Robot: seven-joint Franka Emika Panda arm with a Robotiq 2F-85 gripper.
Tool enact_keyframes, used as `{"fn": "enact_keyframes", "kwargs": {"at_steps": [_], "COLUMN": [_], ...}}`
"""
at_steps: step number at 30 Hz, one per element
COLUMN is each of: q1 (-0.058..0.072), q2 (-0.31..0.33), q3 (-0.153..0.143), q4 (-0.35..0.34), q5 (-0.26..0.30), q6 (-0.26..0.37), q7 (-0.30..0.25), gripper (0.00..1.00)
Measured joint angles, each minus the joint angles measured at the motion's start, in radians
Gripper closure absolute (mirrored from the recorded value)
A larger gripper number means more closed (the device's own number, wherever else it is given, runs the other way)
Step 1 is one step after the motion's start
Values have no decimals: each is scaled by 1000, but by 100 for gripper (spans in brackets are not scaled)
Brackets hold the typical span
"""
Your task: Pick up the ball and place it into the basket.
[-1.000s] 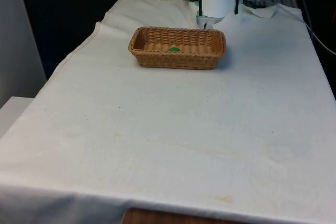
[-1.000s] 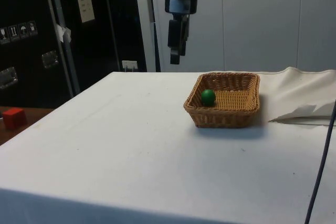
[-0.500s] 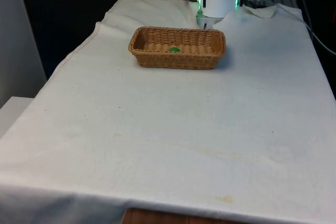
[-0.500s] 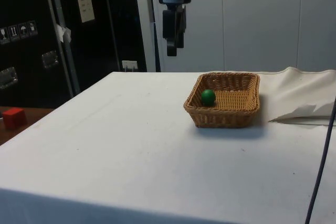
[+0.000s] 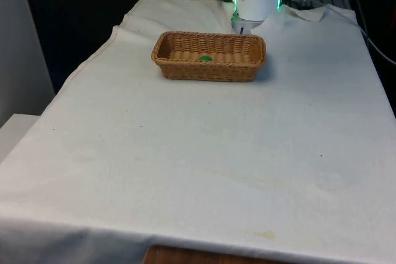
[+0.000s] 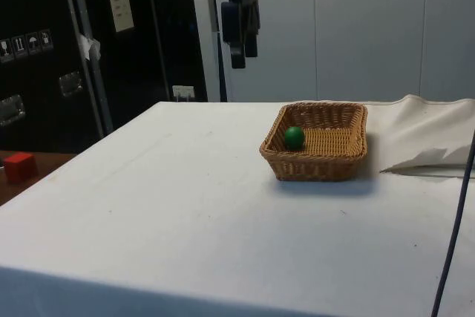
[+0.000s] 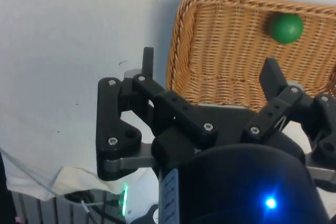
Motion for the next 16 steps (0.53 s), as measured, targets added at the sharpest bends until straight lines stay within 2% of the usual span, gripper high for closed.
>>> {"fn": "enact_keyframes", "kwargs": {"at_steps": [12, 16], "q1": [0, 0], "q2": [0, -2], "q3": [9, 10], "q4": [65, 72], "q5": [0, 0], "q6": [-114, -128], "q7": [43, 48], "gripper": [0, 0]}}
